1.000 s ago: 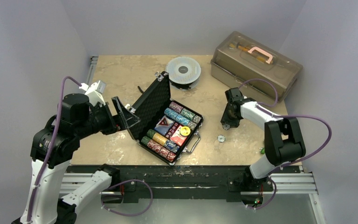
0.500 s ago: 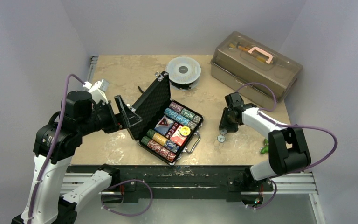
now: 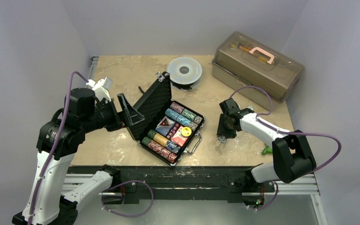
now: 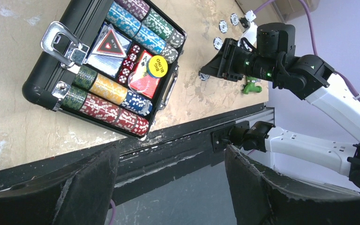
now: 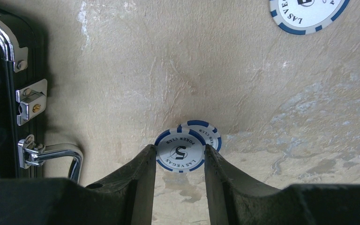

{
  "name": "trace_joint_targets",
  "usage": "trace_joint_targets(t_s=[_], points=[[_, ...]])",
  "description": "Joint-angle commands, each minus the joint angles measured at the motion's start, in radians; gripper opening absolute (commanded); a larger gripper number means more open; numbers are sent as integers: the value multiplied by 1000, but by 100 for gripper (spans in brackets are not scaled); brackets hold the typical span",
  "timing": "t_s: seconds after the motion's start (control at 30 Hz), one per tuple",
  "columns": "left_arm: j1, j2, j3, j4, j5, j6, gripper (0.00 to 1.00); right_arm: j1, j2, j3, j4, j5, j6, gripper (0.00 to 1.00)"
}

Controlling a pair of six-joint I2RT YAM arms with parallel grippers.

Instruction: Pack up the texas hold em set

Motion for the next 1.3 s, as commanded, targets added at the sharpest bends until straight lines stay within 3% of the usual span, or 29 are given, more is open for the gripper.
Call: trace_joint_targets(t_s=[0.0,0.93,1.03,1.17,1.27], points=[[-6,0,21,36,18,30,80,4,2,-8,-24,52,25,29],[-6,-8,14,33,10,31,80,5,36,-19,17,64,35,36],[-6,-7,15,34,10,31,79,5,32,-14,14,55,28,41],[-7,-5,18,35,12,31,79,5,7,8,-5,40,21,65],[-6,1,24,35,15,31,79,-2,-4,35,-11,55,22,71]])
